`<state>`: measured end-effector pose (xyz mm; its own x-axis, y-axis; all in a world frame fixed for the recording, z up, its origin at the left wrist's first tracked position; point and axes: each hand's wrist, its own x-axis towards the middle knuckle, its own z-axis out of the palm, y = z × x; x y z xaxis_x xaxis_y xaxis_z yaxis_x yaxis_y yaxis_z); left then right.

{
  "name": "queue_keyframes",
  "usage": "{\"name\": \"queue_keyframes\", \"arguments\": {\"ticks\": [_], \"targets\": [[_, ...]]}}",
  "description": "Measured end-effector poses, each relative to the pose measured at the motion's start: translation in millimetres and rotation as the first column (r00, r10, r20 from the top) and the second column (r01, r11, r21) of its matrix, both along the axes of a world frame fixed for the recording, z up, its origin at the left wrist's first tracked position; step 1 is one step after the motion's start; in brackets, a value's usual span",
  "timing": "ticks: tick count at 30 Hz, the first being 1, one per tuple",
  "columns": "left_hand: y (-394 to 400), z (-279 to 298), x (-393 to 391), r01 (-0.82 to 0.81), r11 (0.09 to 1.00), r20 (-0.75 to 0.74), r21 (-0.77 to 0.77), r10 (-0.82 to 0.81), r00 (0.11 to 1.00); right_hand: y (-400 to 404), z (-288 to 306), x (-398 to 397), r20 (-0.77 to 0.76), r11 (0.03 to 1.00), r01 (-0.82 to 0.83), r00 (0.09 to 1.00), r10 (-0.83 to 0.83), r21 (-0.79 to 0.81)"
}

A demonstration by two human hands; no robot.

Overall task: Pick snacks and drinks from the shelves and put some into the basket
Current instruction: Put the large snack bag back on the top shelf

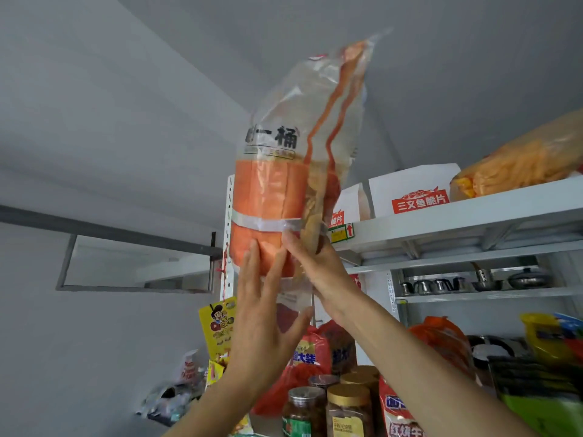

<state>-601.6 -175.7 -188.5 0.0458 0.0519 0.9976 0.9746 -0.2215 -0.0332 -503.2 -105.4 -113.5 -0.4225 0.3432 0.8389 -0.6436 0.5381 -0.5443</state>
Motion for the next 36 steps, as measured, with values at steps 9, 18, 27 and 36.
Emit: {"name": "queue_keyframes", "arguments": {"ticks": [9,18,27,36], "targets": [[-30,26,-17,0.264,0.960,0.099,0.098,-0.273,0.957,35,-3,28,0.021,0.968,-0.221,0.974,0.225,-0.121],[-42,78,-90,0.609,0.703,0.542,-0.366,-0.371,0.754,71,-21,48,0.237,0.936,-0.210,0.930,0.280,-0.282],[-24,40,-95,0.701,0.703,0.635,-0.117,-0.490,0.597,67,-11,39,0.227,0.969,0.237,0.950,-0.215,-0.071],[-15,18,-95,0.687,0.726,0.627,-0.009,-0.531,0.570,70,-27,25,0.138,0.933,0.343,0.924,-0.355,0.106]]}}
